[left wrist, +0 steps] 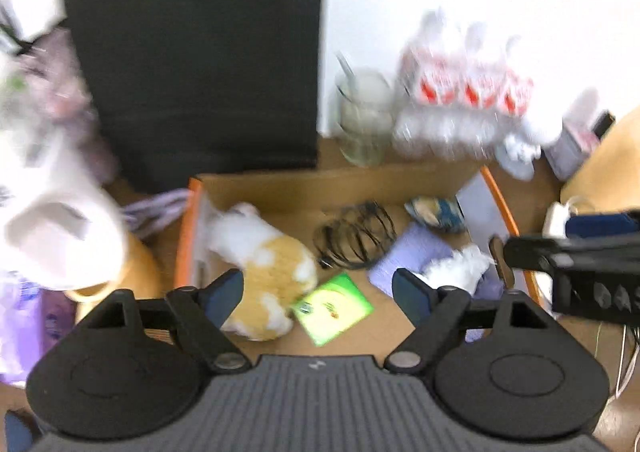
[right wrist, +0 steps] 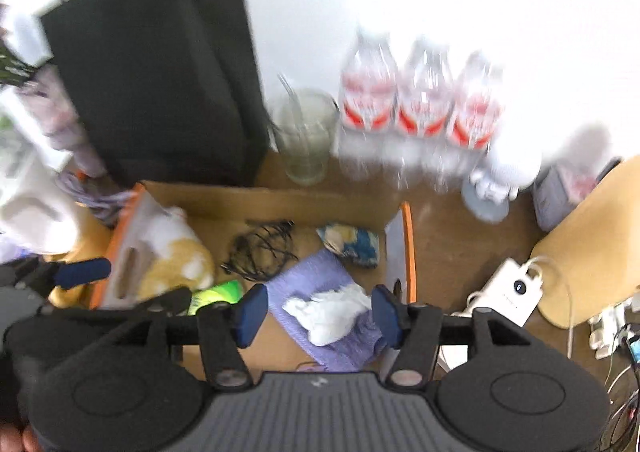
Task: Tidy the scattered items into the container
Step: 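Drop the green pack into the box with the left gripper while the right gripper drops the white tissue there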
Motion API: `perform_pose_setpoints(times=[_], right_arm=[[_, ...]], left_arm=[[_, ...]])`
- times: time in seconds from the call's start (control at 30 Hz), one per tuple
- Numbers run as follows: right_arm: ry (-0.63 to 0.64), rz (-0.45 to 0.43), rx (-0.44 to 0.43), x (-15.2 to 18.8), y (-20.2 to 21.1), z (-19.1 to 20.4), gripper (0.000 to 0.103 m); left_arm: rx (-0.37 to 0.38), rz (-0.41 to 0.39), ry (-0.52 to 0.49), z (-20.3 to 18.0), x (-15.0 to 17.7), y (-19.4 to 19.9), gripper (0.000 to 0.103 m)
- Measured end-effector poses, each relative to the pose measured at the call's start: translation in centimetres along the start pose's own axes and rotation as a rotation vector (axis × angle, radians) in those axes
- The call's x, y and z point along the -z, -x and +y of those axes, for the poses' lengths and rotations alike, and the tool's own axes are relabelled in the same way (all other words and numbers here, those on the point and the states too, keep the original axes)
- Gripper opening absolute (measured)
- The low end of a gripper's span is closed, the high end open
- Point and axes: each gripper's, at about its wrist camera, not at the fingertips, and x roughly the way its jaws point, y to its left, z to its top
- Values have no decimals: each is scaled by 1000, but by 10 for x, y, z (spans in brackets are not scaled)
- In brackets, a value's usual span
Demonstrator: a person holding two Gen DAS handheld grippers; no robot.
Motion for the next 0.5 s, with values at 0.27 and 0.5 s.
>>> perform_pose_setpoints(times=[0.27, 0.5], right_arm=[[37, -144, -42, 53, 44, 22, 63], [60, -510, -64, 141, 57, 34, 87]], left_arm=[[-62, -166, 21, 15, 49, 46, 89], [-118, -551, 17, 14, 145, 65, 89]])
